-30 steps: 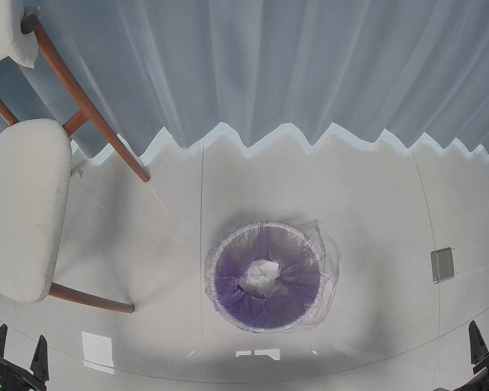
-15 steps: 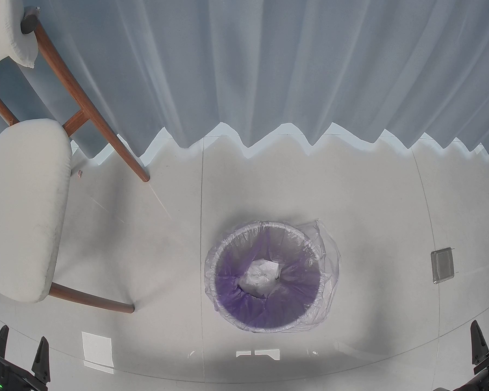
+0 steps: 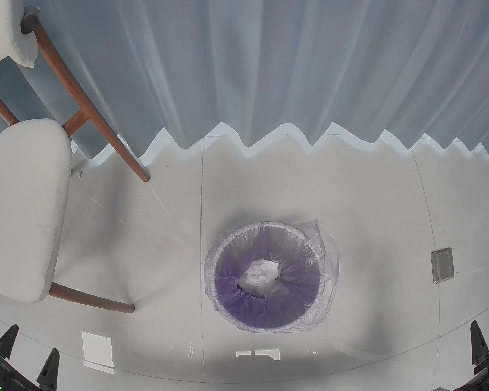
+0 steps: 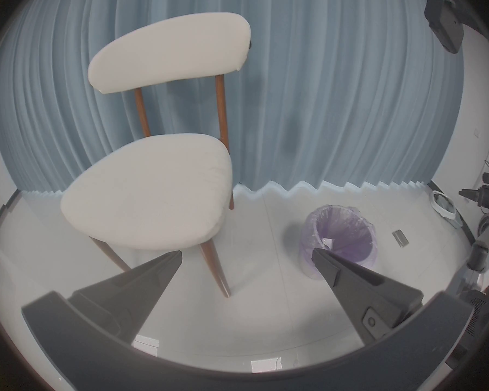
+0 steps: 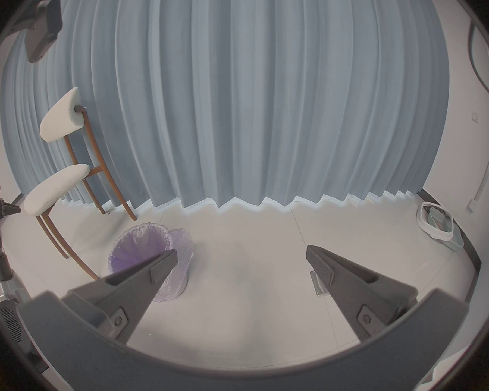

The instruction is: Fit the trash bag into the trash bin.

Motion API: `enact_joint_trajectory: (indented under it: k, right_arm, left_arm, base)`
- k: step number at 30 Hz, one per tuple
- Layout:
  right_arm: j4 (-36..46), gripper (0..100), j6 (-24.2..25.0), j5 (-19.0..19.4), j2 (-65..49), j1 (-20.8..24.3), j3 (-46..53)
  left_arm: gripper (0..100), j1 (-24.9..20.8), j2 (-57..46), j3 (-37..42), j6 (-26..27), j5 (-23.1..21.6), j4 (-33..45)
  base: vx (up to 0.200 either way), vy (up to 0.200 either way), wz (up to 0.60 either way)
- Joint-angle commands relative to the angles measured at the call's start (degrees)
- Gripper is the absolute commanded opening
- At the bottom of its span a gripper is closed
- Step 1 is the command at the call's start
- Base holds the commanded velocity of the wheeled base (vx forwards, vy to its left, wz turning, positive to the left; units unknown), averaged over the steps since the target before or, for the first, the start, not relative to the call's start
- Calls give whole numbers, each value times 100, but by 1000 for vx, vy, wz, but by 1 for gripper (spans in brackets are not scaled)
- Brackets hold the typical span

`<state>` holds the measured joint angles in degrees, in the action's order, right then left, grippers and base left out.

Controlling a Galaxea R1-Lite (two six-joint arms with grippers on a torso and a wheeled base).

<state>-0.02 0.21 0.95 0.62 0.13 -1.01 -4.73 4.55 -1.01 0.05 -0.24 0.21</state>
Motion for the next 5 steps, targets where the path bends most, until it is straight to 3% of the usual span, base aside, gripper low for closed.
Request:
enact_joint_trajectory:
  k: [1, 5]
  right_arm:
    - [2, 100, -3, 2, -45, 4, 101]
    - [2, 100, 6, -7, -45, 4, 101]
  left_arm:
    - [100, 473, -446, 92, -5, 16, -21]
    - [100, 473, -446, 92, 13, 16, -21]
  base:
    - [0, 0, 0]
    - [0, 0, 0]
